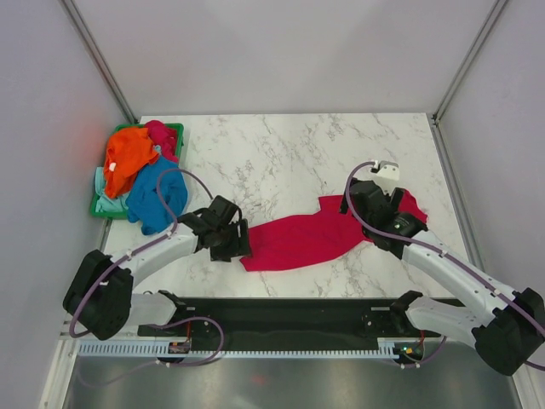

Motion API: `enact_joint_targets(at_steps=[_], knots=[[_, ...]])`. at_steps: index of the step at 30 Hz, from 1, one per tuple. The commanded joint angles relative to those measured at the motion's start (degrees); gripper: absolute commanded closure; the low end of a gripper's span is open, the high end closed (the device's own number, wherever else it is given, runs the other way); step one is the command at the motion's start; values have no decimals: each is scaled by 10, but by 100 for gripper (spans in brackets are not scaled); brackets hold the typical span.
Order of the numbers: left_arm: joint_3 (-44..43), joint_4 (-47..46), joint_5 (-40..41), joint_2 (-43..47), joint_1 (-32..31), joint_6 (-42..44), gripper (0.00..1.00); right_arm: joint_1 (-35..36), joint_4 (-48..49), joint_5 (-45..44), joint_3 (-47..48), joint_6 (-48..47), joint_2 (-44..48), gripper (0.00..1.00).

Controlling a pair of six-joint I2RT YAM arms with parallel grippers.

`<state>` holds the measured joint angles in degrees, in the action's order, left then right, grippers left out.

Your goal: Fold and stack the t-shirts

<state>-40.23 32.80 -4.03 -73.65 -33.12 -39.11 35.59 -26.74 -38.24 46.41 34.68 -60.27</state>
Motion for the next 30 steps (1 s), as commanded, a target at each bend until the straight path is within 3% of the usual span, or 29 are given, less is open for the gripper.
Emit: enact_joint_targets(at_steps=[1,9,12,13,15,21,25,27,30], knots=[[11,-36,-13,0,-9,-39,25,-11,26,21,6,-10,-2,2],[37,-93,-40,-19,-12,-41,42,-22,36,34,-10,-11,-6,2],[37,-104,-51,-10,-12,-43,71,-28,35,32,-12,-15,-1,2],[33,-104,-52,3,-12,-42,87,-31,36,32,-13,-15,2,2],[24,-95,-51,17,-12,-35,98,-41,33,34,-15,-16,7,2],[-71,21,6,72,-12,-4,98,-83,23,34,-16,-30,21,2],[-105,87,198,181,-10,-4,98,-154,16,44,-1,-58,27,2],[-94,84,228,235,-7,10,98,-200,20,63,12,-66,21,2],[-84,86,221,223,-5,39,98,-217,30,105,25,-67,-10,9]])
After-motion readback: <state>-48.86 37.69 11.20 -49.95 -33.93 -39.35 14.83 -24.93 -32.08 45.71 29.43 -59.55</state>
